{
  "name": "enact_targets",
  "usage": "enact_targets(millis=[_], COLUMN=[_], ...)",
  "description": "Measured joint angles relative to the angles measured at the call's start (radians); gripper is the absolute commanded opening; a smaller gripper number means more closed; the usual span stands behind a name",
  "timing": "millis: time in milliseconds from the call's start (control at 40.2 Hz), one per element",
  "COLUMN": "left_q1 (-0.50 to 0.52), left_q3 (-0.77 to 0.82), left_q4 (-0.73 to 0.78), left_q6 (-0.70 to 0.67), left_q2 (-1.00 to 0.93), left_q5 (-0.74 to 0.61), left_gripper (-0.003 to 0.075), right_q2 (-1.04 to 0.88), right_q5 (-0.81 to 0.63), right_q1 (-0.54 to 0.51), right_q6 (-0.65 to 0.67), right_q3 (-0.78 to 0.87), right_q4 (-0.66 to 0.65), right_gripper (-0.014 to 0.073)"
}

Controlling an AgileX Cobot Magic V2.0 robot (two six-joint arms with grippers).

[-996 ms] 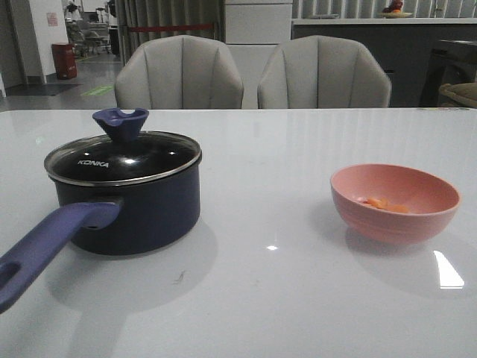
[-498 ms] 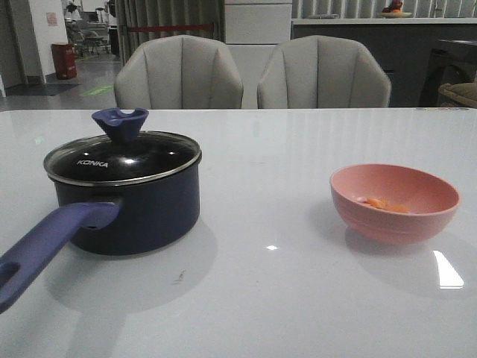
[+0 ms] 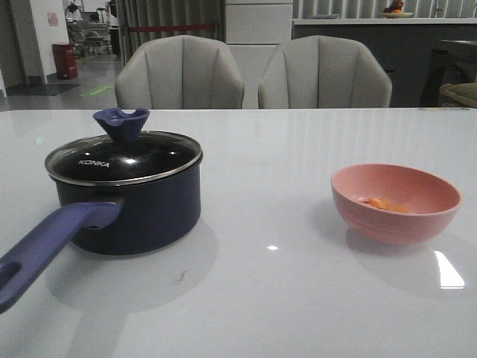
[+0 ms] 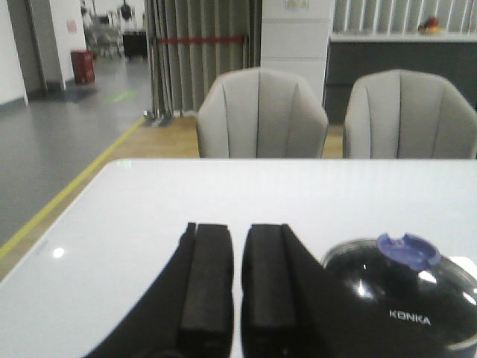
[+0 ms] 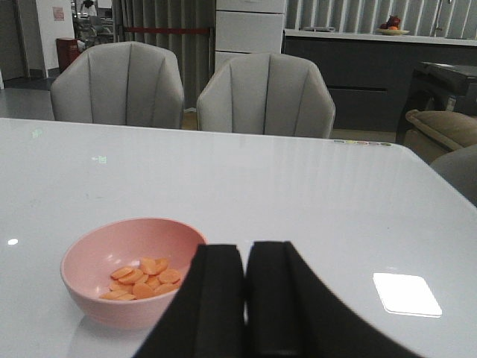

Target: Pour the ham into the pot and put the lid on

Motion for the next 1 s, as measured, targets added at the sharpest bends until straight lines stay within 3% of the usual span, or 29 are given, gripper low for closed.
enact_targets(millis=[249, 373, 423, 597, 672, 996], left_q1=[0.0, -0.007, -0.017, -0.054, -0.062, -0.12], left_q3=[-0.01, -0.01, -0.01, -0.01, -0.01, -0.096], left_q4=[-0.014, -0.014, -0.014, 0.024, 0.033, 0.033], left_q6=[0.0, 0.0, 0.0, 0.0, 0.0, 0.0], left_q2=[0.102, 0.115, 0.119, 0.143, 0.158, 0.29], left_q5=[0.055, 0.062, 0.062, 0.062, 0.062, 0.091], left_gripper=[0.0132, 0.0175, 0.0225, 0.052, 0.0595, 0.0607], right_q2=[0.0, 0.0, 0.0, 0.0, 0.0, 0.0], right_q5=[0.0, 0.0, 0.0, 0.0, 0.0, 0.0], right_q1=[0.0, 0.0, 0.0, 0.0, 0.0, 0.0], right_q6=[0.0, 0.0, 0.0, 0.0, 0.0, 0.0], right_q3=[0.0, 0.0, 0.0, 0.0, 0.0, 0.0], right_q4=[0.0, 0.0, 0.0, 0.0, 0.0, 0.0], right_gripper=[0.0164, 0.0164, 0.0164, 0.0164, 0.0164, 0.0164])
